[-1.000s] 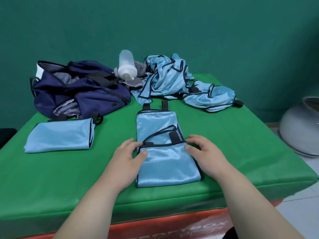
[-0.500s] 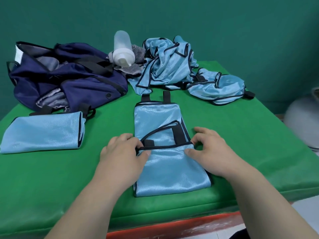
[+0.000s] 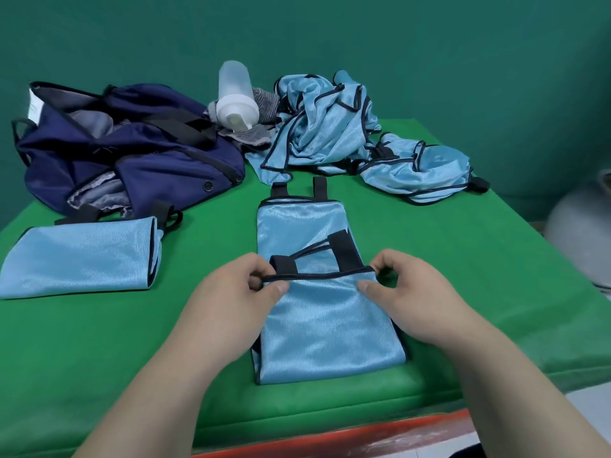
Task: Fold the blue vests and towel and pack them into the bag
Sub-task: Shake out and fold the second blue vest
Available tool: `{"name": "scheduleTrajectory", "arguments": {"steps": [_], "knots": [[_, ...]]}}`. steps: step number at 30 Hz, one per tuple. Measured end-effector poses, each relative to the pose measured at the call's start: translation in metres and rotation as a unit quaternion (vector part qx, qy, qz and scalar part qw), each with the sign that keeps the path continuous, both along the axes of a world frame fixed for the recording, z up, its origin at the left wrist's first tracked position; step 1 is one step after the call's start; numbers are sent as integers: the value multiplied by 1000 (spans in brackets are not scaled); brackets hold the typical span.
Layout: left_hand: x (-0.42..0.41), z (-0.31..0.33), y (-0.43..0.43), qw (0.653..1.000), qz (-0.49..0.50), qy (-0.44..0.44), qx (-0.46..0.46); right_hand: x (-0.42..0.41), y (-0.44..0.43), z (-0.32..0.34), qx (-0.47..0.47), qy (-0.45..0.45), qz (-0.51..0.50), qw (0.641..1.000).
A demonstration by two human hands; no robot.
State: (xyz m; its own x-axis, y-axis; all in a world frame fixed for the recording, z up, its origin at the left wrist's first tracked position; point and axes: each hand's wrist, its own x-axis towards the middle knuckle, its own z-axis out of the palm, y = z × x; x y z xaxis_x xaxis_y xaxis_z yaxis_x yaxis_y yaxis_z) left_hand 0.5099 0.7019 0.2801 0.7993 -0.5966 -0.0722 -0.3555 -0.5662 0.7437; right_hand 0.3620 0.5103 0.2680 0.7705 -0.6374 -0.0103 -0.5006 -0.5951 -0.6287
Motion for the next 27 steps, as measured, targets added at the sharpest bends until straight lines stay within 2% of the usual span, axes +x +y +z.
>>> {"name": "scheduleTrajectory", "arguments": {"steps": [9, 18, 23, 27], "knots": [[6, -3, 2, 996, 7, 54, -65, 2, 0, 0, 19, -16, 1, 1000], [8, -6, -3, 992, 26, 62, -105, 7, -1, -5, 99, -115, -9, 988], [13, -10, -5, 987, 17, 75, -144, 11, -5, -12, 158, -189, -15, 969], [14, -11, -6, 981, 6, 79, -179, 15, -7, -15, 153, -191, -14, 969]]}}
